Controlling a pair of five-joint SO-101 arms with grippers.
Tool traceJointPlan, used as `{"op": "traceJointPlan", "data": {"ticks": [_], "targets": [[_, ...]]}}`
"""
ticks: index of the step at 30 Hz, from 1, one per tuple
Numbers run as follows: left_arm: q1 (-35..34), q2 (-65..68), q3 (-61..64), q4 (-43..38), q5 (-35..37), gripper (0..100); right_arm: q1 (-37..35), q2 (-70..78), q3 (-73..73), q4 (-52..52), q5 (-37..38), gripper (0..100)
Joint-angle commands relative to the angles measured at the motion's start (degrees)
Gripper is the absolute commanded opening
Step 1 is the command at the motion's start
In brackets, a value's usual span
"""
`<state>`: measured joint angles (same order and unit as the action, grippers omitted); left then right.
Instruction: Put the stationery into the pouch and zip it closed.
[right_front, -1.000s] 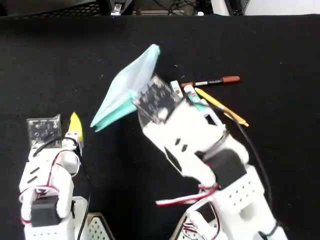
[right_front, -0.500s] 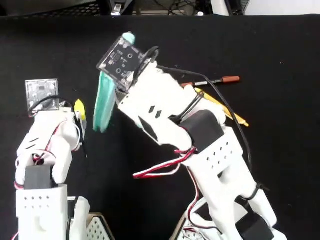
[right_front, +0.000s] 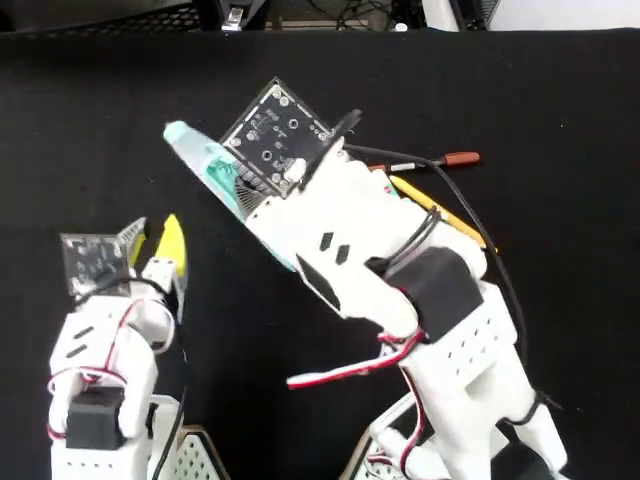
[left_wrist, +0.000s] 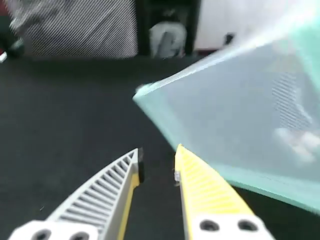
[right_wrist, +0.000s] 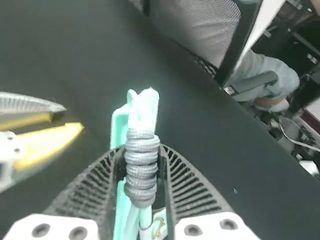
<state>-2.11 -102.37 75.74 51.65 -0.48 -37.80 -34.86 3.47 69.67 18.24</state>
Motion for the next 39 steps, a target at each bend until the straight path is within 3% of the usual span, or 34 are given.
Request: {"op": "traceJointPlan", "data": {"ticks": [1, 8, 12, 19, 24, 27, 32, 39], "targets": [[1.71, -1.49, -1.19, -0.62, 0.35, 14, -3.78, -1.71, -0.4, -0.97, 0.44, 1.3], [-9.36, 10.81, -24.22, 11.16, -0.09, 14, -6.42, -1.89, 5.23, -5.36, 3.78, 1.3], [-13.05, 25.32, -32.92, 12.31, -4.4, 14, -6.42, -2.07, 4.97, -2.29, 4.48, 1.3], [-11.56, 42.9, -57.19, 27.69, -5.89, 14, -6.07, -2.07, 5.23, -1.23, 6.42, 1.3], [-6.73, 47.74, -72.04, 42.02, -16.44, 14, -6.15, -2.15, 4.88, -1.05, 8.0, 1.3], [-4.79, 48.53, -75.74, 47.12, -19.78, 14, -6.24, -2.15, 4.09, -1.05, 8.18, 1.3], [-4.79, 49.05, -74.68, 47.91, -19.96, 14, -6.15, -2.15, 3.3, 0.26, 8.26, 1.3], [-4.79, 48.88, -62.64, 38.07, -20.13, 14, -6.15, -2.15, 3.3, 0.35, 8.26, 1.3]]}}
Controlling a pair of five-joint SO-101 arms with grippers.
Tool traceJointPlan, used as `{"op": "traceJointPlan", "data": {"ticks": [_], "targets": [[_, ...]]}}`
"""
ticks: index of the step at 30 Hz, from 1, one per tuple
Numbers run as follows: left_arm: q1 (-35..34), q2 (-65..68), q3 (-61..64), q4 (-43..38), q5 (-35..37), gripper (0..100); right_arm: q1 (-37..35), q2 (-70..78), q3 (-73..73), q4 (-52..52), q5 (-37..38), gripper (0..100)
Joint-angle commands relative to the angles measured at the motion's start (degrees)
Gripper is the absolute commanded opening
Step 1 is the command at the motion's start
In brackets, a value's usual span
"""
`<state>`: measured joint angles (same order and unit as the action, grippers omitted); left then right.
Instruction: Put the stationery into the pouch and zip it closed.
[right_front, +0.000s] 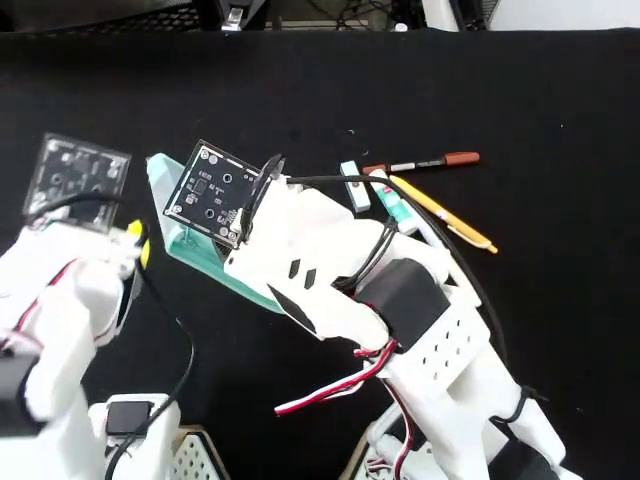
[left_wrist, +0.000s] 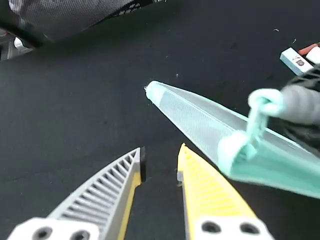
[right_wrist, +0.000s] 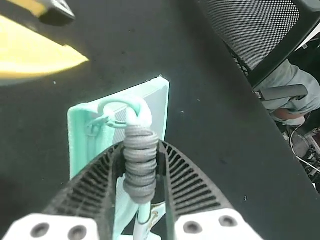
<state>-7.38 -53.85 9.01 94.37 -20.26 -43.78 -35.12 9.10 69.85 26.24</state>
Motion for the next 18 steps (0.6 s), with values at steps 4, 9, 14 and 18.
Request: {"op": "traceJointPlan", "data": {"ticks": [4, 9, 14, 18], "targets": [[0.48, 0.09, 9.01, -8.18, -0.09, 14, -0.18, -1.89, -2.33, 0.18, 0.26, 1.3], [0.48, 0.0, 7.87, -8.18, 4.13, 14, -0.18, -1.8, -2.33, 0.09, 0.35, 1.3], [0.57, 0.0, 5.76, -6.95, 7.21, 14, -0.18, -1.8, -2.33, 0.09, 0.35, 1.3], [0.57, 0.0, 1.19, -3.16, 7.03, 14, -0.18, -1.8, -2.33, 0.09, 0.35, 1.3]]}}
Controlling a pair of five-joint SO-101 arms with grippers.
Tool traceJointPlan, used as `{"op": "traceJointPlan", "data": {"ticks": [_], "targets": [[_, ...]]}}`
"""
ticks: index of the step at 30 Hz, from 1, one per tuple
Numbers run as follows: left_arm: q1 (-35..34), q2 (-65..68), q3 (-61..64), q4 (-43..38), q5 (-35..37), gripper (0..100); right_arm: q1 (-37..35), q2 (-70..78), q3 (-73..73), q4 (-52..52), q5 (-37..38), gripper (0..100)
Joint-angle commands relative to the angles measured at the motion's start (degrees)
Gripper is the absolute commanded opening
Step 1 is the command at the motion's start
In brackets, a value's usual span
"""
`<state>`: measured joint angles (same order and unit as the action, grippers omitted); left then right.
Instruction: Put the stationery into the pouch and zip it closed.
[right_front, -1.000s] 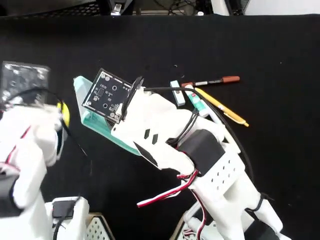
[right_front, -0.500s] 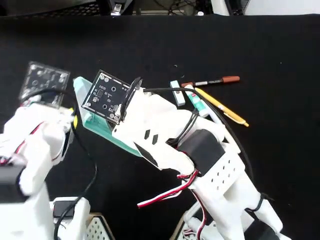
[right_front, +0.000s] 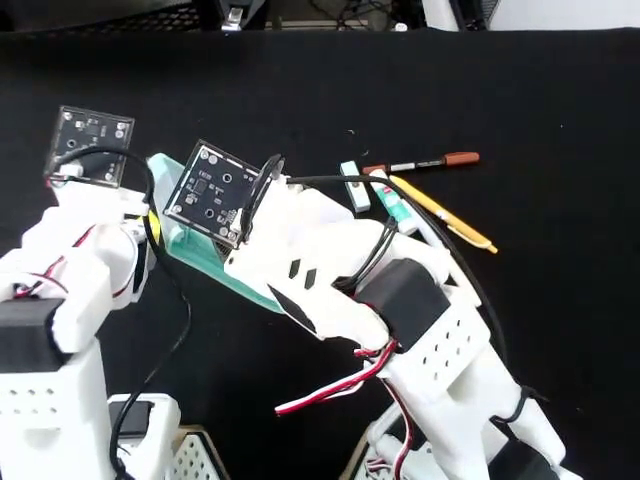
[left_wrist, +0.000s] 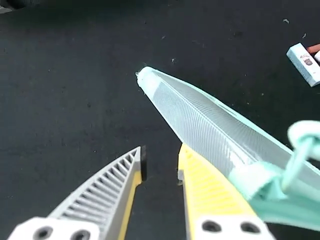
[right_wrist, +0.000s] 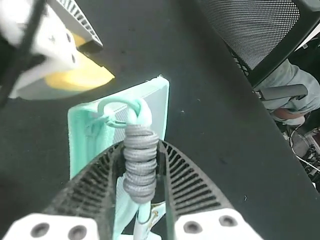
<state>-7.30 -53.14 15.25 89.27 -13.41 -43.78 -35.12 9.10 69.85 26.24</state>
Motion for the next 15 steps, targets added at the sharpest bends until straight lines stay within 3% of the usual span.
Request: {"op": "traceJointPlan", "data": {"ticks": [1, 5, 9, 15], "targets": [[0.48, -0.7, -6.46, 2.9, 0.18, 14, -0.18, -1.8, -2.33, 0.09, 0.35, 1.3], [1.1, -0.62, -10.07, 6.15, 0.18, 15, -0.18, -1.8, -2.33, 0.09, 0.35, 1.3], [7.34, -0.62, -9.98, 9.67, 0.18, 20, -0.18, -1.8, -2.33, 0.09, 0.35, 1.3], [9.89, -0.62, -9.89, 8.09, 0.0, 20, -0.18, -1.8, -2.33, 0.26, 0.35, 1.3]]}}
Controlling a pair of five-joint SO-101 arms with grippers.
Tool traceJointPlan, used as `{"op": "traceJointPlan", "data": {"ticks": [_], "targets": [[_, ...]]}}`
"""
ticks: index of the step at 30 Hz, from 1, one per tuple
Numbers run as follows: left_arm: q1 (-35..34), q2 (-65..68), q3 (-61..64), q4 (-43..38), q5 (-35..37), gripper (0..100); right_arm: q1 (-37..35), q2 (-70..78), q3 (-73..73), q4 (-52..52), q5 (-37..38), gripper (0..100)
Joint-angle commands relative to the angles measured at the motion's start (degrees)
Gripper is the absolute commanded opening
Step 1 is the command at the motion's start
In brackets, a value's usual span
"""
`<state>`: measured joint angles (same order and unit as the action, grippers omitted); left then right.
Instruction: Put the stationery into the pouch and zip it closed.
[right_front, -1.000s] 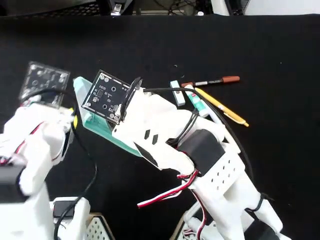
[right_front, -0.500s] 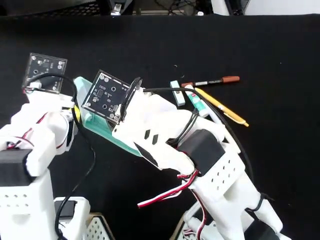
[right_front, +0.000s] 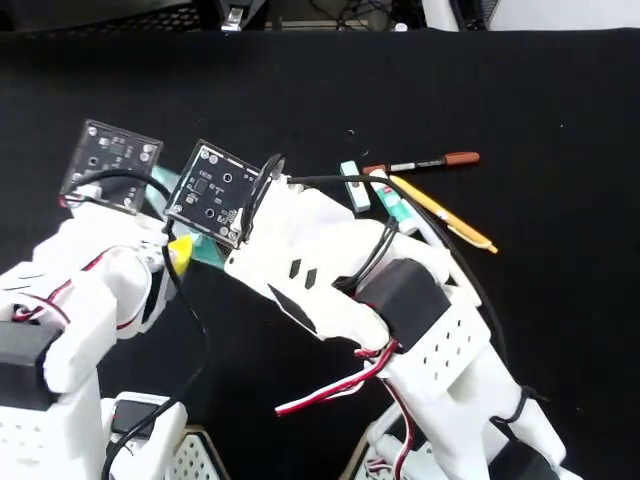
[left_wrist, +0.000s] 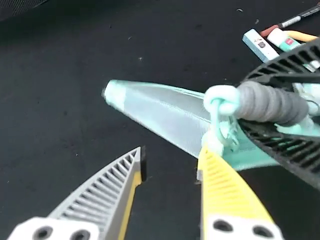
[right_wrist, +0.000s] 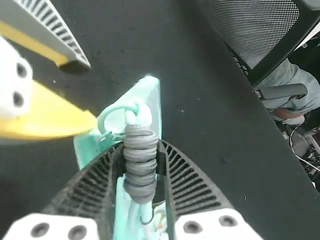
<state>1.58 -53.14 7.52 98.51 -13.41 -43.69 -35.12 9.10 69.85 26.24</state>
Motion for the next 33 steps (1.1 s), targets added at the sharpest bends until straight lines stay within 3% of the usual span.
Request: {"op": "traceJointPlan", "data": {"ticks": [1, 15, 24, 33], "targets": [[1.01, -0.62, -2.15, -1.67, 0.0, 20, -0.26, -1.8, -2.33, 0.26, 0.35, 1.3], [1.36, -10.02, -2.15, -1.32, -1.32, 20, -0.26, -1.8, -2.33, 0.44, 2.2, 1.3], [1.01, -10.99, 11.12, -11.6, -1.58, 20, -0.26, -1.8, -2.24, 0.44, 2.2, 1.3], [1.01, -10.9, 11.47, -11.6, -5.8, 19, -0.26, -1.8, -2.24, 0.44, 2.29, 1.3]]}}
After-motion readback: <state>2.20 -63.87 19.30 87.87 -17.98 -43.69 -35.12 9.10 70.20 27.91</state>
